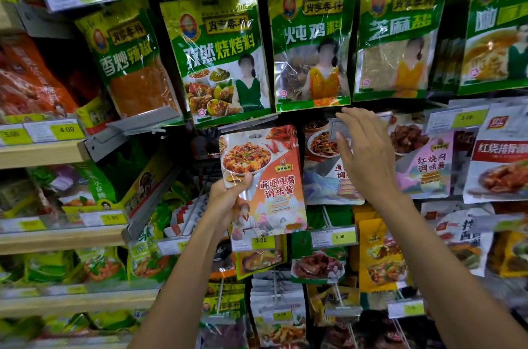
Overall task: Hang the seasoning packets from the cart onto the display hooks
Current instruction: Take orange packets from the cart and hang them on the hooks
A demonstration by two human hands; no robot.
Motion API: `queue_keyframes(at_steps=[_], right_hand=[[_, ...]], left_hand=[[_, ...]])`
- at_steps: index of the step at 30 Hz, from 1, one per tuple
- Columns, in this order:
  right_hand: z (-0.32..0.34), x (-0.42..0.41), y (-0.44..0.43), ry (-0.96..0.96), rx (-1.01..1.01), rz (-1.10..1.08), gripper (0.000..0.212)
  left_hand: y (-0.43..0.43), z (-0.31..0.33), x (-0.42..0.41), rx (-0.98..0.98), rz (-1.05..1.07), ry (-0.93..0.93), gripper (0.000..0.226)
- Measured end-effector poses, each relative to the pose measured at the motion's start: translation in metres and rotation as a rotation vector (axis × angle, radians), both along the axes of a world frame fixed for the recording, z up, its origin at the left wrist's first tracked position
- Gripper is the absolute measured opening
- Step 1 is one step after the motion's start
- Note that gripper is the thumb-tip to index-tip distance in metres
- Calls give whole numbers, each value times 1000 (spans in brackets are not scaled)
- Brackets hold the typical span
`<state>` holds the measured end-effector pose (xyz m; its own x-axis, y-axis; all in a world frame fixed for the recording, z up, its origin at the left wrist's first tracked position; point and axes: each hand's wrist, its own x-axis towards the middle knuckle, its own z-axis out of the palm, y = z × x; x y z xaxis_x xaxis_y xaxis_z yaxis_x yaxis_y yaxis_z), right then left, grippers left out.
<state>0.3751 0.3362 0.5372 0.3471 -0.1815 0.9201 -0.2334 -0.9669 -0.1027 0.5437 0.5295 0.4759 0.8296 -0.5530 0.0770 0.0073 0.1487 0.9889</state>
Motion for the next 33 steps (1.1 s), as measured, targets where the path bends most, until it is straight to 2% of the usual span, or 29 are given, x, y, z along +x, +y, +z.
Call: queue_keyframes(at_steps=[10,16,27,33], right_hand=[[-9,6,-8,-46,-63,-51,39],[-12,6,-16,-55,-95,-79,41],[-12,5,-13,-40,-43,-52,41],[-11,5,-11,-28,-19,-44,41]], left_hand=[[-7,-4,9,17,-14,22,30],[-10,-15,8,67,26,46,26],[1,-3,0,-70,-80,-70,25],[0,1,3,-29,-46,-53,18]])
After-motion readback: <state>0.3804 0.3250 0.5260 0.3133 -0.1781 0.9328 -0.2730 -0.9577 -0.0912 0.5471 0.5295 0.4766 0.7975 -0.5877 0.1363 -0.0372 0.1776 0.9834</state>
